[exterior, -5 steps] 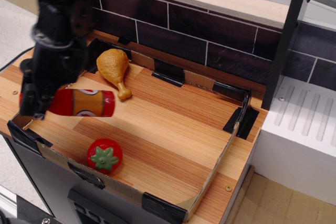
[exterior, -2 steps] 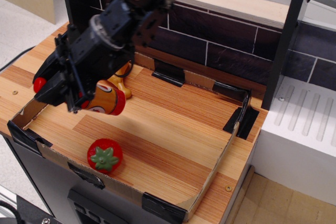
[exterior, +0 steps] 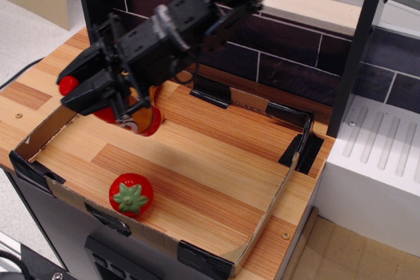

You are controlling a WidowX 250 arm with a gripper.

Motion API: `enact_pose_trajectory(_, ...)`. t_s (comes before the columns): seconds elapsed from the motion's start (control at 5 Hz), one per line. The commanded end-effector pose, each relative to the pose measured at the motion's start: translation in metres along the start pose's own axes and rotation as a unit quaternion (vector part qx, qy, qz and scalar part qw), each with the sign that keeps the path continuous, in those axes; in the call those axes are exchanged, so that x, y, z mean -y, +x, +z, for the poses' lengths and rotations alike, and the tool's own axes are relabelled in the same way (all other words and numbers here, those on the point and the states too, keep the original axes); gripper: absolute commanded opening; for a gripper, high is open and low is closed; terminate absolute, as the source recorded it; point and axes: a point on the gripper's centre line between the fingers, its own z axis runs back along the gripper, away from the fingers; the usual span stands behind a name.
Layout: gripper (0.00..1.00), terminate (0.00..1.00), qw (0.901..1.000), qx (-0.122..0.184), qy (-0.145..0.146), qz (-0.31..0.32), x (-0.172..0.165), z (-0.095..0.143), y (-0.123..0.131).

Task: Upright hot sauce bottle

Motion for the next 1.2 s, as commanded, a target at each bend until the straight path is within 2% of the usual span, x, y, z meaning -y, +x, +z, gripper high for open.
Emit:
enact_pose_trajectory(0.0, 0.0, 0.0, 0.996, -0.081, -0.033, -0.018, 0.002, 0.016, 0.01)
enact_pose_trajectory(0.2, 0.0, 0.0, 0.9907, -0.128, -0.01, -0.046, 0.007, 0.017, 0.014)
enact_pose_trajectory(0.4, 0.0, 0.0, 0.9912, -0.107, 0.046, -0.063, 0.007, 0.022, 0.025)
enact_pose_trajectory(0.8, 0.0, 0.0, 0.9876, -0.103, 0.088, -0.079, 0.013, 0.029, 0.035)
enact_pose_trajectory(1.0, 0.0, 0.0, 0.9832, -0.127, 0.107, -0.077, 0.018, 0.027, 0.04)
